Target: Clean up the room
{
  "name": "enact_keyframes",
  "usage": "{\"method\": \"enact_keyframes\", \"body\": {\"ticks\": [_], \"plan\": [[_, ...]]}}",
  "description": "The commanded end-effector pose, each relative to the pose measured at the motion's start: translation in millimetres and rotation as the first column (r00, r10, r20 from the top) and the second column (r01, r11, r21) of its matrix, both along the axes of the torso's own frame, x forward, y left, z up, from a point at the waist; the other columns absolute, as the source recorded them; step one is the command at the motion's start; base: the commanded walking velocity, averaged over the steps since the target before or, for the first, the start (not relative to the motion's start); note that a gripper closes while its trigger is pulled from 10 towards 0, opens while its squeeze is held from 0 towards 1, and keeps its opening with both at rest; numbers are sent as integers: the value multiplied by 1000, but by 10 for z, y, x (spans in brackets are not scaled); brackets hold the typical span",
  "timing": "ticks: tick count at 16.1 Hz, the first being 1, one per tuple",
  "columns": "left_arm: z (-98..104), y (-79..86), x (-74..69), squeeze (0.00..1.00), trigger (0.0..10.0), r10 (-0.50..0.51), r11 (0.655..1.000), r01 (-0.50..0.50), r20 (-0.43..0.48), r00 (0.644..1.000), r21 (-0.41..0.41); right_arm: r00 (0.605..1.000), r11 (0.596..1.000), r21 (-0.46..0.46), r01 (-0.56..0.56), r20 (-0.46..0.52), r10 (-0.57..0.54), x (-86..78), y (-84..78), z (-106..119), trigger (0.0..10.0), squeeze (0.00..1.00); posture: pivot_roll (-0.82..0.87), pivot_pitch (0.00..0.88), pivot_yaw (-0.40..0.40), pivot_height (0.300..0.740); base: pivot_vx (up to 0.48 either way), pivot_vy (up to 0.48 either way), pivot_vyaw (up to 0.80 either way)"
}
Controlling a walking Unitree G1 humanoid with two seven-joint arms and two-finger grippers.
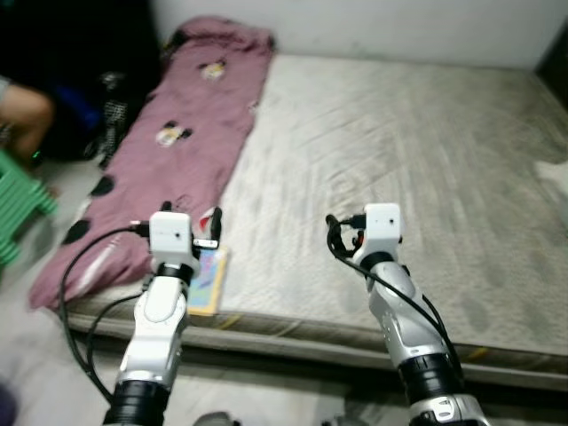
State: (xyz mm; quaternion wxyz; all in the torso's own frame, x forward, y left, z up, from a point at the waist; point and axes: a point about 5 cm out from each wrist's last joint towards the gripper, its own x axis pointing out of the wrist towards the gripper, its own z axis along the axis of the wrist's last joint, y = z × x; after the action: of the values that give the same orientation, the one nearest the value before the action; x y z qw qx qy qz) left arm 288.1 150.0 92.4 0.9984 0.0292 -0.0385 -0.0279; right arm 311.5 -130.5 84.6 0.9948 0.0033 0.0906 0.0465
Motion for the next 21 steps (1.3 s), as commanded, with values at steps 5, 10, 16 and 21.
{"method": "enact_keyframes", "body": {"ticks": [5, 10, 16, 21], "plan": [[7, -52, 13, 0, 10000, -18, 1000, 18, -9, 1000, 4, 1000, 1000, -13, 23, -15, -23, 7, -76, -22, 10000, 0, 54, 0, 7, 740, 217, 0, 0], [-2, -68, 18, 0, 10000, -36, 999, 36, -17, 999, 0, 999, 1000, -15, 27, -19, -28, 5, -85, -32, 10000, 0, 52, 0, 8, 740, 50, 0, 0], [-11, -70, 8, 0, 10000, -40, 999, 40, -24, 999, -3, 999, 999, -16, 32, -35, -32, -5, -82, -59, 10000, 0, 54, 0, 10, 740, 284, 0, -490], [-11, -88, 15, 0, 10000, -4, 1000, 4, -15, 1000, -16, 999, 1000, -17, 24, -32, -25, -9, -73, -54, 10000, 0, 55, 0, 9, 740, 0, 0, 0]]}}
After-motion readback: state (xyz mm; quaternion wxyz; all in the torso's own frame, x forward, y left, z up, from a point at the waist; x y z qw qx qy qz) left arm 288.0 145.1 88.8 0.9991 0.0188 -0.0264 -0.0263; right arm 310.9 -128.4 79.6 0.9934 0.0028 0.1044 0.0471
